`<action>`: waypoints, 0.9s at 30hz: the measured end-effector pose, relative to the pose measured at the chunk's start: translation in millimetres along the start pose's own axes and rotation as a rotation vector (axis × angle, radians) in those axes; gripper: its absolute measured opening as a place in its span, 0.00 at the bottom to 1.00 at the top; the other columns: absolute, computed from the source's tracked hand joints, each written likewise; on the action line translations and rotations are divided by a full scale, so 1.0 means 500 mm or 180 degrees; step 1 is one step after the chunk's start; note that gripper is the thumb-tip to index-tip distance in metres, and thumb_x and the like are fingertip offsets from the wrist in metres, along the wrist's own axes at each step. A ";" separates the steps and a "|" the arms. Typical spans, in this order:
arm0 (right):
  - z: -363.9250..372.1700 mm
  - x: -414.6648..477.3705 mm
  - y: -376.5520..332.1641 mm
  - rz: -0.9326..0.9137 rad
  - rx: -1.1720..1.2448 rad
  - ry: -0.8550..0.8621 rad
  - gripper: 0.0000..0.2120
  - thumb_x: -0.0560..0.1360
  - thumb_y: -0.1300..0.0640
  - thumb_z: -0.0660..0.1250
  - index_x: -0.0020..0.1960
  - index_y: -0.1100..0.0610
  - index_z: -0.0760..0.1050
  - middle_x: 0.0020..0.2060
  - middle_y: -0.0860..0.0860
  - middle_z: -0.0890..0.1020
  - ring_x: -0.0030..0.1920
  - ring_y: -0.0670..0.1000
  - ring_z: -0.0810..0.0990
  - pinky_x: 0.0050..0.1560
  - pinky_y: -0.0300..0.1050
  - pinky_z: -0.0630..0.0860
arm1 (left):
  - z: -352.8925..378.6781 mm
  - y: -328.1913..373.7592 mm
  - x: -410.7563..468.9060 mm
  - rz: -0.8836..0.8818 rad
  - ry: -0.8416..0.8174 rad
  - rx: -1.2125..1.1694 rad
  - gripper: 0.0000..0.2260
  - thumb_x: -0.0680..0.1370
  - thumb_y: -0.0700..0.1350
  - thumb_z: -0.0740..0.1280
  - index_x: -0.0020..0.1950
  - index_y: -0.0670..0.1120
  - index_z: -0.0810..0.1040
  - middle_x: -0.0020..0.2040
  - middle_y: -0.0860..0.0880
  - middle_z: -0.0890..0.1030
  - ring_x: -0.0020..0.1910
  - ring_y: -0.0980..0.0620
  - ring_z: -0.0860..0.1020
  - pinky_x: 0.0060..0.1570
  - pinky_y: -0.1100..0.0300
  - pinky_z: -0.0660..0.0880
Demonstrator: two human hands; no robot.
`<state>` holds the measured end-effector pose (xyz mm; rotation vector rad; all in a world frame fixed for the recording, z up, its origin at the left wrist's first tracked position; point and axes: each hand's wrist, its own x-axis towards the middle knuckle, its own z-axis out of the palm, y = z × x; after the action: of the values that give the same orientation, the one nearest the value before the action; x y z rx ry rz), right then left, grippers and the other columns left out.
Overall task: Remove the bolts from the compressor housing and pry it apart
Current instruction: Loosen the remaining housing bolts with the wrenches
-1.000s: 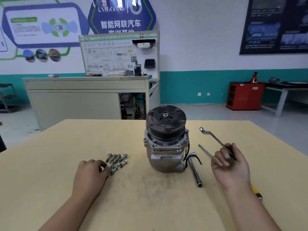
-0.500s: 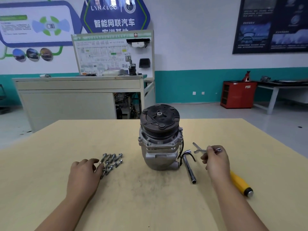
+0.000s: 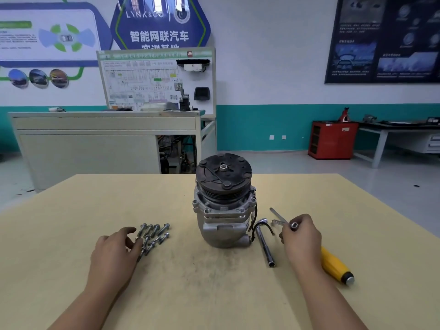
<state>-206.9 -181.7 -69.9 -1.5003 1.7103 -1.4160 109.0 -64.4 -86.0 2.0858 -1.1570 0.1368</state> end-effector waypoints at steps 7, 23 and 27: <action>-0.010 0.004 0.008 0.0112 -0.0983 -0.0133 0.02 0.75 0.62 0.63 0.45 0.61 0.71 0.42 0.59 0.79 0.39 0.58 0.72 0.35 0.44 0.66 | -0.009 0.007 -0.001 0.0081 0.0018 -0.0066 0.12 0.77 0.46 0.68 0.59 0.45 0.78 0.35 0.53 0.78 0.45 0.45 0.71 0.40 0.53 0.65; -0.012 -0.003 0.008 0.0150 -0.2263 -0.0703 0.04 0.75 0.53 0.62 0.43 0.53 0.70 0.38 0.49 0.73 0.40 0.52 0.73 0.29 0.38 0.63 | -0.003 0.001 0.001 0.0322 0.0093 -0.0082 0.05 0.75 0.39 0.69 0.43 0.49 0.81 0.32 0.59 0.76 0.39 0.48 0.73 0.35 0.55 0.65; -0.013 -0.004 0.007 0.0085 -0.2361 -0.0682 0.03 0.74 0.54 0.61 0.43 0.53 0.71 0.37 0.49 0.72 0.39 0.52 0.73 0.28 0.37 0.62 | -0.016 0.031 -0.001 0.0753 0.0149 -0.0155 0.05 0.73 0.36 0.71 0.43 0.46 0.83 0.34 0.56 0.76 0.38 0.48 0.73 0.38 0.55 0.66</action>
<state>-213.3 -177.6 -71.1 -1.8871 2.2190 -0.5717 98.6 -63.8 -71.8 1.8885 -1.3619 0.2650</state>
